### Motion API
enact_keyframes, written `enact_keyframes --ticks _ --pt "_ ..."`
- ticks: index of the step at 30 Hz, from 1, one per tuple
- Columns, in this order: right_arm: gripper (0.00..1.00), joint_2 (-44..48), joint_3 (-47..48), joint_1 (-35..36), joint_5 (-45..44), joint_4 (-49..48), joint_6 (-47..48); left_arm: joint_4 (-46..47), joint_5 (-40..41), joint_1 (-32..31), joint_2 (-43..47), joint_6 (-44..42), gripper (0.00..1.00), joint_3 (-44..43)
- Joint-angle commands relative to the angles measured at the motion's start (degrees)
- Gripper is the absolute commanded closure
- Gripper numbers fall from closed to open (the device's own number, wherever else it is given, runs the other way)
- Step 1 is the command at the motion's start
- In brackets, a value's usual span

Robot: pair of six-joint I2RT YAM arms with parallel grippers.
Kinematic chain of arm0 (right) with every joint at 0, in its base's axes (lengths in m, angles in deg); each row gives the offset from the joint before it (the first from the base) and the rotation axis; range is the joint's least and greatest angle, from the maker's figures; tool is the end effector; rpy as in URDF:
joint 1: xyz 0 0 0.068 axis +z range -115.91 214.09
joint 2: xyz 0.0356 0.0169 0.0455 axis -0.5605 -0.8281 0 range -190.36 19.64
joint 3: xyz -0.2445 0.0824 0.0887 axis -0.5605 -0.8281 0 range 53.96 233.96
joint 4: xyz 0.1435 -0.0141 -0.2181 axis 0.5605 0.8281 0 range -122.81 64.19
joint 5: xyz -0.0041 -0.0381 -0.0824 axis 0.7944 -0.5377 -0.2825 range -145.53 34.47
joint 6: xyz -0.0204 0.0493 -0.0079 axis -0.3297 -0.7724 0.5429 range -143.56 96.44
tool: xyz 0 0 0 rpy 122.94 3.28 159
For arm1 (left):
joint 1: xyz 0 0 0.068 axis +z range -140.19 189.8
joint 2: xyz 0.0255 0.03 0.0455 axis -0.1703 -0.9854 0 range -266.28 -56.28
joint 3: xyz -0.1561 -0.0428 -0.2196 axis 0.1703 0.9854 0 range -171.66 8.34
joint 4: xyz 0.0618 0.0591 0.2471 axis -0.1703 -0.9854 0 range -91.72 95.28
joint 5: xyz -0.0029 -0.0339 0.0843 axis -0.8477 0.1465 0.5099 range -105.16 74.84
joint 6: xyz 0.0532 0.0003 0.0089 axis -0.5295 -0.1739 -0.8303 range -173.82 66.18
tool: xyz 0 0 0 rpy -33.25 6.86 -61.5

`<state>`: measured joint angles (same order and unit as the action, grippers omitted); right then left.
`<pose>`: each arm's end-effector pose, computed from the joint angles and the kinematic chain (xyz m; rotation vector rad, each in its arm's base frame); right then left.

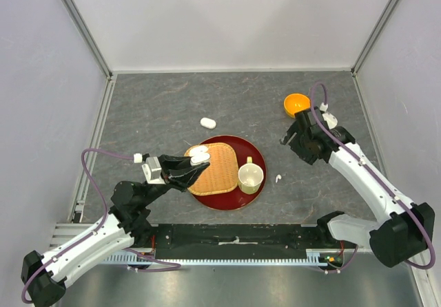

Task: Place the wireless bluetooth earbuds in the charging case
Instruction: Pick up the earbud from the center of the board.

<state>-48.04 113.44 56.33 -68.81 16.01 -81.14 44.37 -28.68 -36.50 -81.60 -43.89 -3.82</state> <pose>0.2159 0.0795 0.2910 0.8558 2.3975 0.2560 0.0848 -0.1007 0.2765 0.5745 1.0401 -1.0014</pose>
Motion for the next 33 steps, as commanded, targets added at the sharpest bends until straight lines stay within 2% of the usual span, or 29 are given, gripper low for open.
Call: enact_keyframes --ticks 1,12,26,33 --pt "0.17 -0.7 -3.4 -0.2 0.1 3.0 -7.4 1.2 1.5 0.2 0.6 -2.2 0.98 -1.2" --pt "0.28 -3.7 -10.0 -0.1 1.6 -1.2 -8.2 1.3 1.9 0.1 -0.3 -1.9 0.98 -1.1" --pt "0.31 -11.6 -11.1 2.6 3.6 -5.2 -7.0 1.4 3.2 0.2 1.1 -1.4 0.98 0.0" --pt "0.38 -14.3 -11.7 3.2 6.0 -6.5 -9.5 1.1 3.5 0.1 1.4 -1.7 0.98 0.2"
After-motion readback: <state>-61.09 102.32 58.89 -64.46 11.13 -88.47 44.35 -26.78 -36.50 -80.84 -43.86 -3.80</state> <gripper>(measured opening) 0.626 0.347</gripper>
